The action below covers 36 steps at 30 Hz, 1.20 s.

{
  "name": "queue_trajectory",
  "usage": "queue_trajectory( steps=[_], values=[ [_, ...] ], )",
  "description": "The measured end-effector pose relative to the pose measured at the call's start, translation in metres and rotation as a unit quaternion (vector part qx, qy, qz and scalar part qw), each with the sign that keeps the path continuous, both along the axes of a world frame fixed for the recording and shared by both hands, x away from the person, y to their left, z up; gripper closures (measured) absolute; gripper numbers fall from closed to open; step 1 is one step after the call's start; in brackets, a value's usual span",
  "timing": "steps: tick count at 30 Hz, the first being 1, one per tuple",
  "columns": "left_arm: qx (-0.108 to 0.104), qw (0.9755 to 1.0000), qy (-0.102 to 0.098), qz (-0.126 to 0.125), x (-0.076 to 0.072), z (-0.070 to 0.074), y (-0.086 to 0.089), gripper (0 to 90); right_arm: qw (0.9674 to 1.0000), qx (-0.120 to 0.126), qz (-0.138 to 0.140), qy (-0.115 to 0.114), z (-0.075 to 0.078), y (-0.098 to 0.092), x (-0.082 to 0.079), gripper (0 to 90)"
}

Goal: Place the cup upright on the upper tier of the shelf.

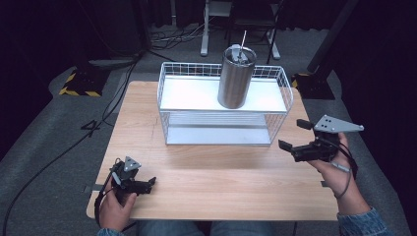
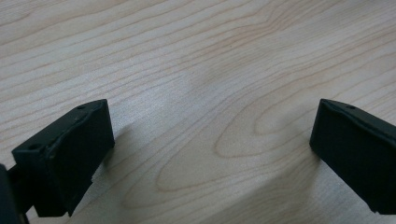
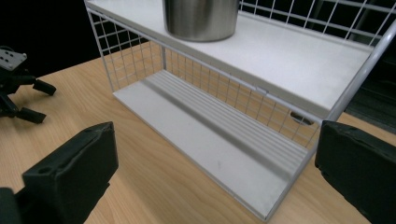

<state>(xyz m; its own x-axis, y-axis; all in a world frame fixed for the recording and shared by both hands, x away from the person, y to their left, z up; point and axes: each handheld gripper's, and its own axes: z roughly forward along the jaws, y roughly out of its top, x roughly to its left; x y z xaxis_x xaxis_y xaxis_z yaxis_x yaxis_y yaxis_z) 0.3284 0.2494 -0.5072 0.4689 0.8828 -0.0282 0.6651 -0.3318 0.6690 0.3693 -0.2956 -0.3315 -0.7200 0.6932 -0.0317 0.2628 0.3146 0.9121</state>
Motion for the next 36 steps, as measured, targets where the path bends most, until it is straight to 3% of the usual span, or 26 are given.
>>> queue_trajectory(
  steps=[11,36],
  values=[
    [-0.001,1.0000,0.001,0.001,0.000,0.000,0.000,0.1,0.9991,-0.025,-0.011,0.032,-0.041,-0.002,-0.001,0.0],
    [-0.001,1.0000,0.001,0.001,0.000,0.000,0.000,0.2,0.9967,-0.056,-0.028,0.052,-0.132,0.010,-0.009,2.6]
  ],
)
